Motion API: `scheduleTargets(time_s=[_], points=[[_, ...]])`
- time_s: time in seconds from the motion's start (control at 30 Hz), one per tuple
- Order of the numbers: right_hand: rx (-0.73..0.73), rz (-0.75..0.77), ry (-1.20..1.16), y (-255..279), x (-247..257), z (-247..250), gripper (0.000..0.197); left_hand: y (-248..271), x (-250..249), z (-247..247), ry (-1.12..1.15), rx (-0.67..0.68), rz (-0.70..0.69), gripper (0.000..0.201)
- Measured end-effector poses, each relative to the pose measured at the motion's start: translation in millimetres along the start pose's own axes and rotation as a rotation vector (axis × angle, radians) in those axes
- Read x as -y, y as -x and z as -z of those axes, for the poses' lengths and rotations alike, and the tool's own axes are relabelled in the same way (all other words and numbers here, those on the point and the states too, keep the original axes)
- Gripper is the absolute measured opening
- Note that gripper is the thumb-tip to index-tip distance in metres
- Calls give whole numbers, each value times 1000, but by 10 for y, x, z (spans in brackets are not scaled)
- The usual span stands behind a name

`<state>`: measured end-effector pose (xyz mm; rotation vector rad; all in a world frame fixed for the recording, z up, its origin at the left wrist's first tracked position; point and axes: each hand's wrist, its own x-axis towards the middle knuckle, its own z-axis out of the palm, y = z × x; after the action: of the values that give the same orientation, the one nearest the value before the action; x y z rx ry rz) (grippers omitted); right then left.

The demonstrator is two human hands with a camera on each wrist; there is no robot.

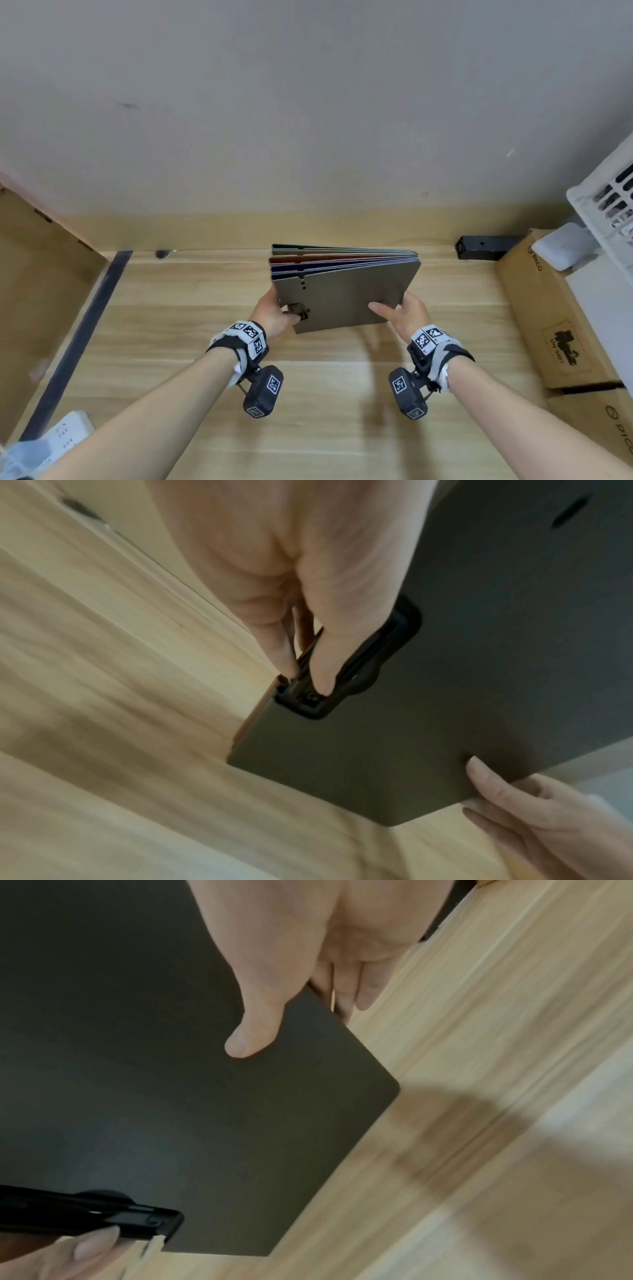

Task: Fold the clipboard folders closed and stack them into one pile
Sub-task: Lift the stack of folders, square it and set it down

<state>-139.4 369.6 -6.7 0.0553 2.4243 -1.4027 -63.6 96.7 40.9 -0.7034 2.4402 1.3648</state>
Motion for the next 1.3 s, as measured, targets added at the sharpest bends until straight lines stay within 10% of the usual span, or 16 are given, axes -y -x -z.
scheduleTargets(time_s=[0.47,1.3], points=[[-2,60,-155,-183,572,-212,25,-197,-276,925,41,270,-35,59],[32,-280,-106,150,1430,-4117,48,-488,2496,3204,241,61,382,91]])
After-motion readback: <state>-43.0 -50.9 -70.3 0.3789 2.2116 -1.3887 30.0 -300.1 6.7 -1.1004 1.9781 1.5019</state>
